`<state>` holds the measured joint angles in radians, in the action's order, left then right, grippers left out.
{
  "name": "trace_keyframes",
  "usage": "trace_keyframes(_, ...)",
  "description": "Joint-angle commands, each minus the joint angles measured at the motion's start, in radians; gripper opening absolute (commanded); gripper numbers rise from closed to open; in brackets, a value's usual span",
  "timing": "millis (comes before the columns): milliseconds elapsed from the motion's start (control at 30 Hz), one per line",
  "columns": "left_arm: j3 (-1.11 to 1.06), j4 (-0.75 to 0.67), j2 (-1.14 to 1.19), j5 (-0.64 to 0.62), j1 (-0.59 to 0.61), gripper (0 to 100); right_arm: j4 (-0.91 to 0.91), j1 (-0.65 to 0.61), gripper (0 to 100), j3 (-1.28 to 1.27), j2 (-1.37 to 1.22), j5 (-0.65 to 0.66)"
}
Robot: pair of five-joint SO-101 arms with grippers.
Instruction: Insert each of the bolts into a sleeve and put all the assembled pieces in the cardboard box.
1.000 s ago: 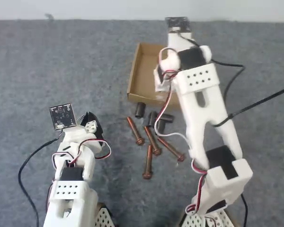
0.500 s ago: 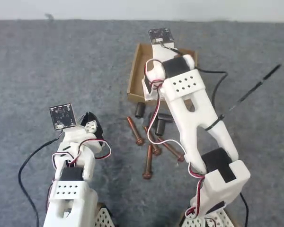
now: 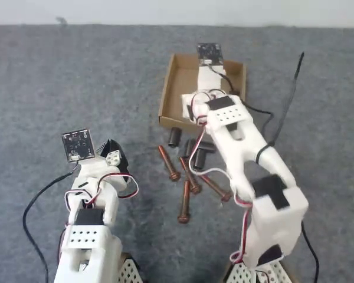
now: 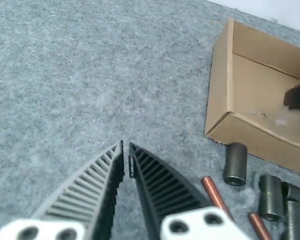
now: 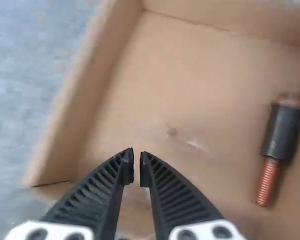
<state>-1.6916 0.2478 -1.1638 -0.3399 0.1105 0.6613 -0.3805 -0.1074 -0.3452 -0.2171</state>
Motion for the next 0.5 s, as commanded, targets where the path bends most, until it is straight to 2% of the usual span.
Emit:
trace_keyframes(0,0.012,0.0,-0.003,0.008,0.005,1,0.087,0.036,0.6,0.166,-0.073,0.026)
trace_keyframes(400,0.012,0.0,-0.003,0.008,0.005,1,0.604,0.027,0.6,0.701,-0.386,0.034)
trace_keyframes(467,0.012,0.0,-0.003,0.008,0.005,1,0.661,0.025,0.6,0.744,-0.409,0.074)
